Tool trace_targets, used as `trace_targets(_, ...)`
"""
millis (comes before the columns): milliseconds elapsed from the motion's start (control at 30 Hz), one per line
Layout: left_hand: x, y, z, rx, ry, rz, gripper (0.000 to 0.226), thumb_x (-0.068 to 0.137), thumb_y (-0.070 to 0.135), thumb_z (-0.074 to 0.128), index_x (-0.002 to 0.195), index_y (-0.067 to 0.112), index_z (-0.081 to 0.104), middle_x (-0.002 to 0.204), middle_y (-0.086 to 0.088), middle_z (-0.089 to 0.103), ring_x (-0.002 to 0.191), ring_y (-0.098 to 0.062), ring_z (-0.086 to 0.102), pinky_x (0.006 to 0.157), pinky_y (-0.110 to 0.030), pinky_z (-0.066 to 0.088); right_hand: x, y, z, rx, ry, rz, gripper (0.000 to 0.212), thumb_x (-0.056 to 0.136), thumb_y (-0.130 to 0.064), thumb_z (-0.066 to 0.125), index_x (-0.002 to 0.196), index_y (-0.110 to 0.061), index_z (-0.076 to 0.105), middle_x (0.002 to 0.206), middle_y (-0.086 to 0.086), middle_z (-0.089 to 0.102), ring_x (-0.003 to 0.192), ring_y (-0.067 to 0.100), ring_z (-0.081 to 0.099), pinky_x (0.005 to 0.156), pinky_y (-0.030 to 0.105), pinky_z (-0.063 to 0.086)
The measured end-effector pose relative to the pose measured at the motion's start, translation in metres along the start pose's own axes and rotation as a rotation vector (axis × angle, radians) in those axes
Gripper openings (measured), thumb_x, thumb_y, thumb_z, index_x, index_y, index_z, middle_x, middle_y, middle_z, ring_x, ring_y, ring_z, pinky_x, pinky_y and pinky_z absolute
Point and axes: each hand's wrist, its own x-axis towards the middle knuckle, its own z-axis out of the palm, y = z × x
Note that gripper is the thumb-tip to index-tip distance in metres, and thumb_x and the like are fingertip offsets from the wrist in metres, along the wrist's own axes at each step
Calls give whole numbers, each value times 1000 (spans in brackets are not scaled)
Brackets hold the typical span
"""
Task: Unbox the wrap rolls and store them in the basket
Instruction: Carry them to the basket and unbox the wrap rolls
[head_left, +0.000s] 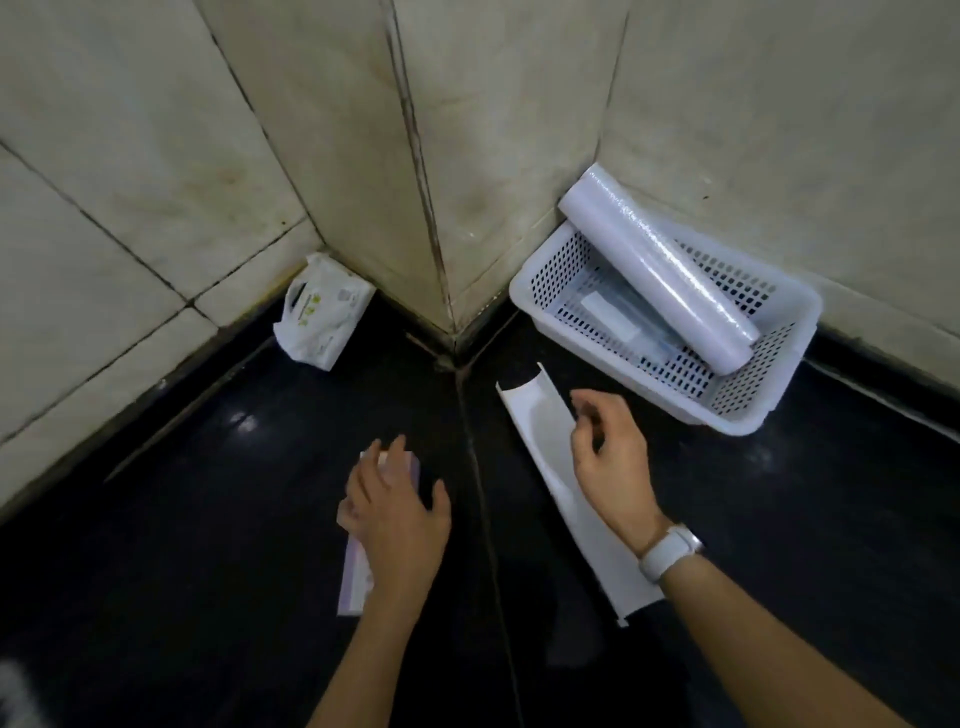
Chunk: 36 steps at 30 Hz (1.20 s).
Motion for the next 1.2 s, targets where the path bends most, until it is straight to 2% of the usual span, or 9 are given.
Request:
trace_targets(133,-12,-41,-7,13,-184,-177,96,77,40,67,145,19,3,149,-16,22,133,-34,28,105,-53,27,-39,5,21,36,-211,160,26,87,-4,48,109,-13,57,104,6,63,90,17,59,81,27,49)
trace_targets(267,-9,-49,-16,-269,-288,23,70,77,40,67,134,32,27,128,1,48,107,-16,50,83,-35,45,-58,0,22,46,-400,215,25,89,-8,49,112,-15,58,97,3,63,88,15,59,85,21,49)
trace_targets(367,-12,-35,-21,-340,-339,253,58,71,42,69,114,52,31,111,20,51,101,-4,50,87,-29,41,-53,-14,10,142,-387,256,25,91,-18,49,116,-18,55,100,1,62,92,14,59,84,9,44)
trace_targets(567,-26,-12,-9,-321,-210,449,62,73,9,66,127,26,41,144,1,36,141,-13,13,116,-43,0,-50,-38,-17,359,-581,296,50,86,-29,56,132,-25,38,116,-9,54,106,9,55,88,26,51)
trace_targets(733,-29,0,-15,-387,-245,544,71,75,27,70,122,56,27,142,18,28,141,-8,14,115,-40,4,-61,-40,-27,329,-568,218,48,86,-20,58,128,-27,38,114,-15,54,103,5,55,84,16,49)
trace_targets(833,-30,7,-28,-645,-445,387,62,67,44,70,115,62,35,123,29,44,116,13,43,100,-13,37,-60,-45,-34,399,-551,237,34,85,-38,49,119,-37,45,109,-14,58,96,6,58,79,26,53)
trace_targets(933,-30,12,-35,-880,-571,122,41,71,55,64,109,53,49,110,13,61,92,7,62,67,-13,51,-56,-46,-41,399,-580,211,44,78,-52,43,120,-40,48,103,-9,61,86,2,58,72,17,50)
trace_targets(1033,-29,11,-39,-932,-704,-68,56,70,70,49,109,32,60,97,1,71,84,-9,69,66,-21,52,-58,-48,-40,381,-607,173,43,73,-57,50,115,-62,39,107,-8,60,90,10,57,75,20,48)
trace_targets(1200,-25,8,-46,-836,-910,-62,47,78,63,43,101,28,65,87,2,72,81,-13,69,75,-27,51,-52,-46,-41,393,-513,192,49,75,-50,49,121,-52,33,122,-13,50,108,11,53,84,20,49)
